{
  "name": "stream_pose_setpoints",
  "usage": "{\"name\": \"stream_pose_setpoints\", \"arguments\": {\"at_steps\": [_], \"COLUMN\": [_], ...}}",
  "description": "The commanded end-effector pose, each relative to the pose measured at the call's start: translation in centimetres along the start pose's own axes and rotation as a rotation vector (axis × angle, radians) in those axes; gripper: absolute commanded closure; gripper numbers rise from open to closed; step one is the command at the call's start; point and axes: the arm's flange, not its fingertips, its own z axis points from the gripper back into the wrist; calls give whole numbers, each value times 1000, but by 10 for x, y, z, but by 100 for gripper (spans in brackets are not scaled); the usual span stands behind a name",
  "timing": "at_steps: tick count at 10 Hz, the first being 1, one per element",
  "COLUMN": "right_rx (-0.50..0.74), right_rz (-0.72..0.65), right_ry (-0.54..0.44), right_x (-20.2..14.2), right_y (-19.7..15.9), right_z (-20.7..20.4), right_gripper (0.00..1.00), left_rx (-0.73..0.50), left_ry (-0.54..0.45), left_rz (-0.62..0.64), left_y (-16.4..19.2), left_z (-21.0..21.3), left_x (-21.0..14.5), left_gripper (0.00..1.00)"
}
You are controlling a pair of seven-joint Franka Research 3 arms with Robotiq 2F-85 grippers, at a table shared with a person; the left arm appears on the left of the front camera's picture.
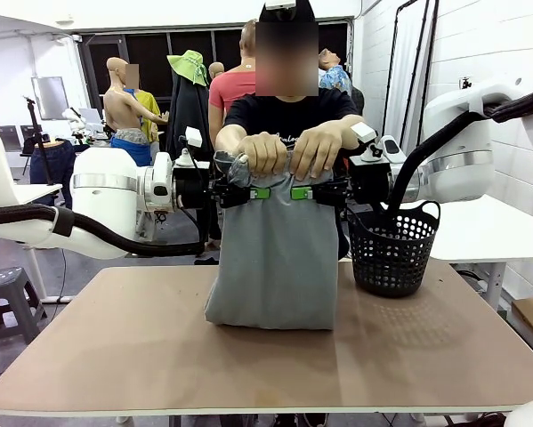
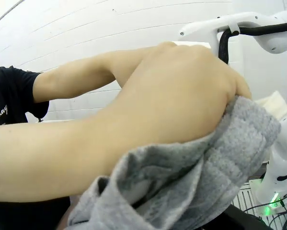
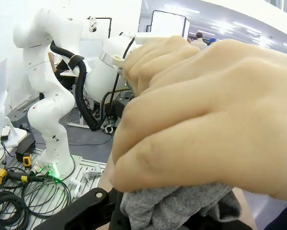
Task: Fold the training pants.
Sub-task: Release the ends of the Training pants and then grab the overlapped ends.
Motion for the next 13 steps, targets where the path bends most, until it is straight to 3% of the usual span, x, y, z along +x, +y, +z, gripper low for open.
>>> {"name": "stream_pose_setpoints", "arguments": {"at_steps": [1,13], "right_rx": [2,2], "right_rz": [4,4], "right_ry": [-26,-26], "right_x": [-2,-2], "right_y": [3,3], "right_z": [-2,-2], "right_gripper": [100,100], "left_rx": [7,7], "left_ry": [-9,-9], "left_rz": [-3,-3], "left_y": [-1,-1], "left_z": [0,0], "left_x": [4,4], "left_gripper": [100,100]}}
